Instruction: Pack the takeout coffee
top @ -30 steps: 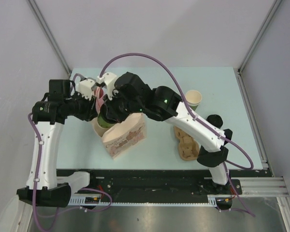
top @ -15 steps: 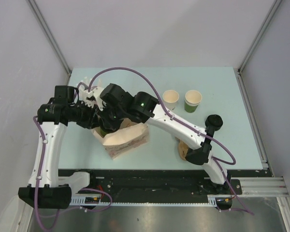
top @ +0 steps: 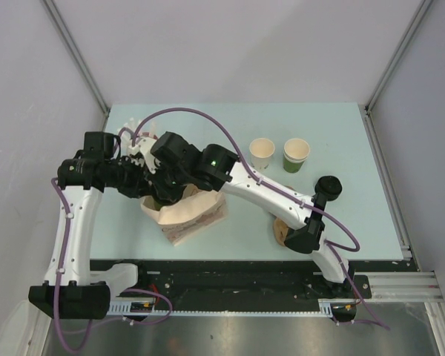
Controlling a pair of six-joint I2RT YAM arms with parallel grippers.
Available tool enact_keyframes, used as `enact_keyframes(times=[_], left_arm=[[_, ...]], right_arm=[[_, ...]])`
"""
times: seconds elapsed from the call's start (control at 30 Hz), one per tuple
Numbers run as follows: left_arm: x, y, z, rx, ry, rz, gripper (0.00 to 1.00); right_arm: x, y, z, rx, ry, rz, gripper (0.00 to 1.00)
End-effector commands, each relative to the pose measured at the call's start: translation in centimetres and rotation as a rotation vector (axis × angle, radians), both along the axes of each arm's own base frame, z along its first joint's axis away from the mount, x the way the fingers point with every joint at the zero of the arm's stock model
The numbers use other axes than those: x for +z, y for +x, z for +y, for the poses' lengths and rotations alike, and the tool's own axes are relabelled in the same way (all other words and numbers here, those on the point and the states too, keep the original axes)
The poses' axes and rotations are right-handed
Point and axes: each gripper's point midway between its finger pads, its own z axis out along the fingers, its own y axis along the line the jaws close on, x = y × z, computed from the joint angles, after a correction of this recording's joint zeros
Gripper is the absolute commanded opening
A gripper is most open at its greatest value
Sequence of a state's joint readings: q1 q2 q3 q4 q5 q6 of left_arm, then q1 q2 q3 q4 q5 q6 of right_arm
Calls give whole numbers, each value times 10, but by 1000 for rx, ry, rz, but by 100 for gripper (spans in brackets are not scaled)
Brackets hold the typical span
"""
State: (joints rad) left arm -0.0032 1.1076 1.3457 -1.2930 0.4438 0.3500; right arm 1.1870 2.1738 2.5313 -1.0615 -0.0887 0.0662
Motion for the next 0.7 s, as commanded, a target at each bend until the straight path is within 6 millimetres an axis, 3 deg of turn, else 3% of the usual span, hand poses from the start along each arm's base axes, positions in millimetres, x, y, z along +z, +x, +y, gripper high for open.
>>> enact_keyframes(times=[0.0,0.2,0.3,0.5,0.67], left_arm=[[22,0,-20,-64,-105,-64,0],[21,-2,-22,-71,-115,-60,0],[22,-1,-22,-70,-110,-65,1],[25,0,-19,-72,-92,-83,1],[25,2,-19,-77,-91,-83,0]], right_arm=[[-37,-5,-8,-38,-121,57,0],[-19,10,-2,-244,3,201,0],[0,18,2,-304,89,249,0],[63,46,-11,-419,249,114,0],[64,36,-11,-383,234,68,0]])
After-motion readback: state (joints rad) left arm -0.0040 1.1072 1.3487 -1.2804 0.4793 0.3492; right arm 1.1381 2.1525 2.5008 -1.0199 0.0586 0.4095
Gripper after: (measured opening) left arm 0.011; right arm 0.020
